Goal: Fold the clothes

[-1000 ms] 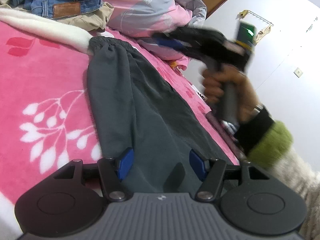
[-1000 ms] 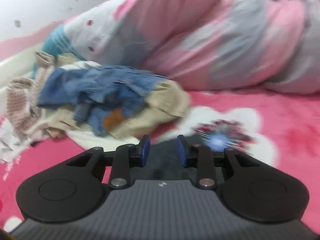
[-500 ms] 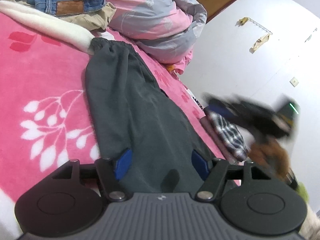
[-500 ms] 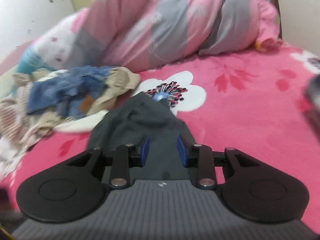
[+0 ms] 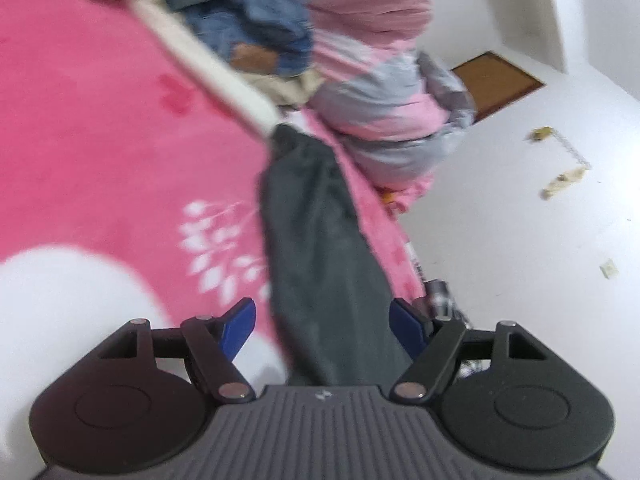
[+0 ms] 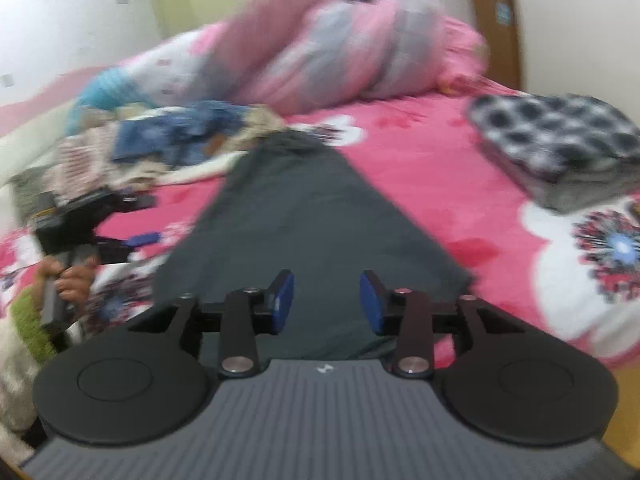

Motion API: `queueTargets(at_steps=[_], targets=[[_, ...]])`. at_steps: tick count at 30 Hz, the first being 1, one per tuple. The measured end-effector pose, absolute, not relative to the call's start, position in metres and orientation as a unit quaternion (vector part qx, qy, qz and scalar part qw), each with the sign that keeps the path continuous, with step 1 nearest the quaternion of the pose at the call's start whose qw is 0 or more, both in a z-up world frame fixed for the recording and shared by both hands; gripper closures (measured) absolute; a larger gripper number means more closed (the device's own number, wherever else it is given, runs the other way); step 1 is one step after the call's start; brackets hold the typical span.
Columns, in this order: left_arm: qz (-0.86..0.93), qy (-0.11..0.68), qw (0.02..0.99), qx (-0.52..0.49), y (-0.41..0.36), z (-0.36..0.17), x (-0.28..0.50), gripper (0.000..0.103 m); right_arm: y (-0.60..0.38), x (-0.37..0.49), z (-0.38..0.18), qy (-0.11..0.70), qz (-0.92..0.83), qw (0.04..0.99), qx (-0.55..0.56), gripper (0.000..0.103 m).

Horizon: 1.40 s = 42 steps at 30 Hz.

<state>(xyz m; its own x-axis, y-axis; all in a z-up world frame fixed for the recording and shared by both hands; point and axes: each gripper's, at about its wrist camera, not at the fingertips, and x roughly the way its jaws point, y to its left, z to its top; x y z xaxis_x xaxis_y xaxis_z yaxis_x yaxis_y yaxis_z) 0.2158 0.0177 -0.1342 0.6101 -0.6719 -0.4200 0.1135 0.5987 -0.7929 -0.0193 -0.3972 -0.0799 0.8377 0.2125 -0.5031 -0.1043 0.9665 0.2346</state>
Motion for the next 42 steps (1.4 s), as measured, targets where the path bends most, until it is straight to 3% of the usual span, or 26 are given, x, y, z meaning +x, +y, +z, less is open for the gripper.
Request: queueTargets(at_steps=[3,13,20,25,27,28,29,30,32,34,38,42], targets=[[-0.233,0.392,0.811,-0.367,0.021,-0.136,0.209,0.029,-0.356,-0.021,-0.089,0.256,0.148,0.954,0.058,0.054],[-0.272,0.421,0.817,-0.285,-0.022,-0.132,0.201,0.031,-0.223,-0.025,-0.123,0.226,0.215,0.927,-0.207,0.051],[-0.269,0.452,0.829,-0.190,-0.060,-0.122,0.204,0.031,-0.204,-0.033,-0.150,0.235,0.182,0.908,-0.296,0.051],[-0.259,0.470,0.821,-0.193,-0.062,-0.124,0.213,0.032,-0.198,-0.029,-0.165,0.229,0.162,0.893,-0.352,0.051],[-0.254,0.476,0.820,-0.190,-0.063,-0.125,0.215,0.034,-0.198,-0.027,-0.169,0.235,0.160,0.887,-0.363,0.056],[-0.252,0.479,0.820,-0.188,-0.064,-0.125,0.216,0.037,-0.198,-0.026,-0.170,0.240,0.161,0.886,-0.363,0.059],[-0.250,0.481,0.820,-0.185,-0.064,-0.125,0.217,0.043,-0.199,-0.025,-0.172,0.244,0.161,0.885,-0.363,0.069],[-0.247,0.483,0.820,-0.181,-0.064,-0.125,0.218,0.050,-0.200,-0.024,-0.172,0.249,0.162,0.884,-0.361,0.085],[-0.239,0.491,0.819,-0.175,-0.063,-0.126,0.221,0.079,-0.203,-0.024,-0.168,0.256,0.161,0.890,-0.341,0.093],[-0.236,0.500,0.813,-0.182,-0.062,-0.128,0.224,0.092,-0.207,-0.024,-0.168,0.256,0.157,0.896,-0.327,0.099],[-0.244,0.514,0.790,-0.229,-0.056,-0.126,0.227,0.096,-0.228,-0.021,-0.154,0.253,0.159,0.925,-0.237,0.101],[-0.262,0.524,0.754,-0.296,-0.056,-0.119,0.235,0.096,-0.279,-0.011,-0.133,0.267,0.174,0.947,-0.039,0.101]])
